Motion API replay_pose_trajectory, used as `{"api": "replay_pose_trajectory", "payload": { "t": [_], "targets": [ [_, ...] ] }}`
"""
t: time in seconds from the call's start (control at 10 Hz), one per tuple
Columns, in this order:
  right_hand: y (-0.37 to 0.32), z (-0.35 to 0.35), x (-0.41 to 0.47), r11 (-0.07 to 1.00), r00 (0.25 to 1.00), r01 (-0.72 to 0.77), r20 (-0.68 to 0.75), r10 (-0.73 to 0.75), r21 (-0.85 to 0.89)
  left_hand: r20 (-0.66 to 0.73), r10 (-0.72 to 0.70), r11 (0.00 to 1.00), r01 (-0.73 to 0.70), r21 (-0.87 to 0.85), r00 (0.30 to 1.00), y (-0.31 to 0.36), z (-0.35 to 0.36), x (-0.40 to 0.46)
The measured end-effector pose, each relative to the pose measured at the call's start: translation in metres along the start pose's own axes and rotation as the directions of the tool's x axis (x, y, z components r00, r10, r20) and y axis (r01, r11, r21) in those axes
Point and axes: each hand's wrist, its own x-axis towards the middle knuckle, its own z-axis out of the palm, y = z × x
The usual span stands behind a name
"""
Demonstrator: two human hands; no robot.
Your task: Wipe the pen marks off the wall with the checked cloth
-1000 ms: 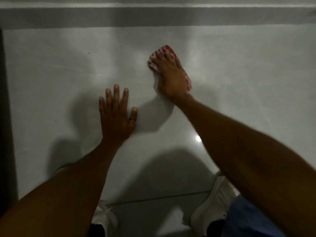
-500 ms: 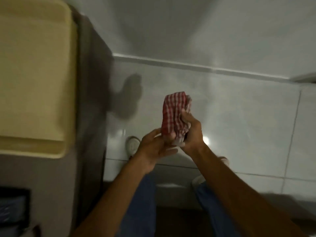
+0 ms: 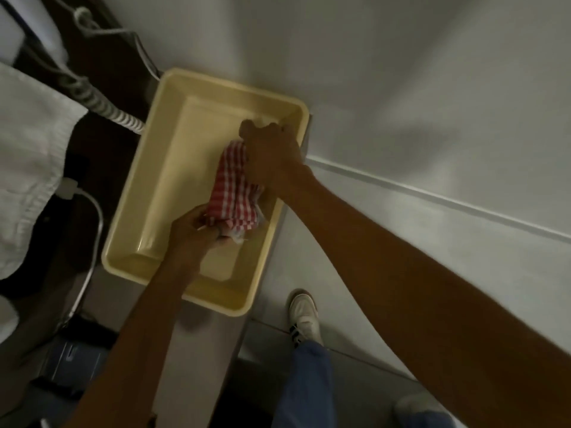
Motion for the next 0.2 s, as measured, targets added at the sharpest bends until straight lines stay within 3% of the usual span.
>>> {"api": "replay_pose_trajectory", "payload": {
  "t": [0.1,0.2],
  "targets": [
    [-0.006,0.012,0.012,0.978,0.994,-0.046,0.091,0.066,-0.204,-0.014,0.005,0.931,0.0,0.365,1.0,0.003,0.003,0.023],
    [-0.001,-0.016,-0.03,0.99,0.996,-0.088,-0.014,0.087,-0.11,-0.04,0.118,0.592,-0.038,0.805,0.992,0.034,0.02,-0.019]
  ]
}}
